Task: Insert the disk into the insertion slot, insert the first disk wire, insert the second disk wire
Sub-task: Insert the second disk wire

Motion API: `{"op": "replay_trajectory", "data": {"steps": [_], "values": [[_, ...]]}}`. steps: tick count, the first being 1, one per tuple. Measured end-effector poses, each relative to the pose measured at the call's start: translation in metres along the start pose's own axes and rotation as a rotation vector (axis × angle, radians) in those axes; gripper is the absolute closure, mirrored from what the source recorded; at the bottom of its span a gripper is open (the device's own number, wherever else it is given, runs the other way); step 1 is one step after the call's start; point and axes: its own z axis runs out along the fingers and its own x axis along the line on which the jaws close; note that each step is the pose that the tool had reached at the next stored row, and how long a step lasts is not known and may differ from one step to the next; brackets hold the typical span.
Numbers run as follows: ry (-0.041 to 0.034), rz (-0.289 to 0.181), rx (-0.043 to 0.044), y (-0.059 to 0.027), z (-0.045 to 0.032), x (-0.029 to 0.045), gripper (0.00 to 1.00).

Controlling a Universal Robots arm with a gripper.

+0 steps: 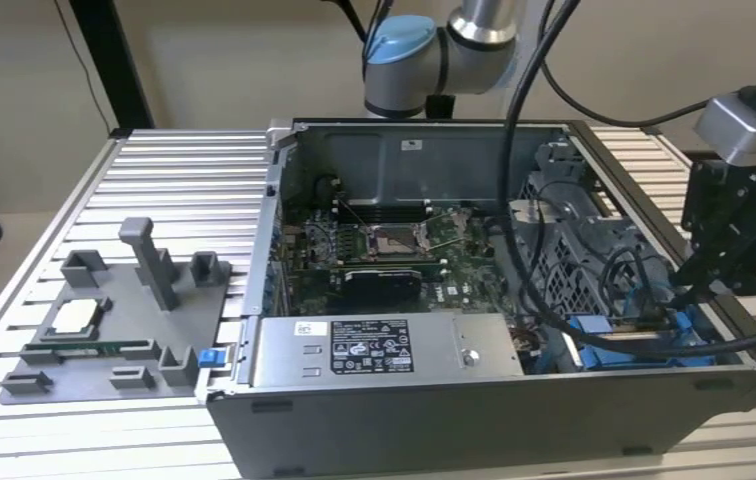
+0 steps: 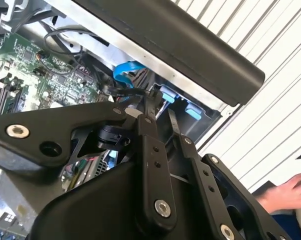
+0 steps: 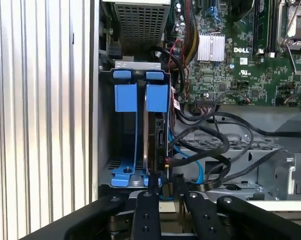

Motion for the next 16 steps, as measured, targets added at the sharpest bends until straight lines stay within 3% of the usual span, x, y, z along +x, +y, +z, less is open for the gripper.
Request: {"op": "replay_trajectory", "data": {"steps": [6, 10, 12, 16], "values": [[0.0003, 0.003, -0.0457, -0.0136, -0.0005, -0.0001, 0.0], [0.0005, 0.004, -0.0713, -0.0204, -0.0007, -0.0001, 0.0], [0.0006, 0.004, -0.0769, -0.0217, -0.0008, -0.0002, 0.0], [0.0005, 0.004, -0.0771, -0.0217, -0.0008, -0.0002, 0.0]]}}
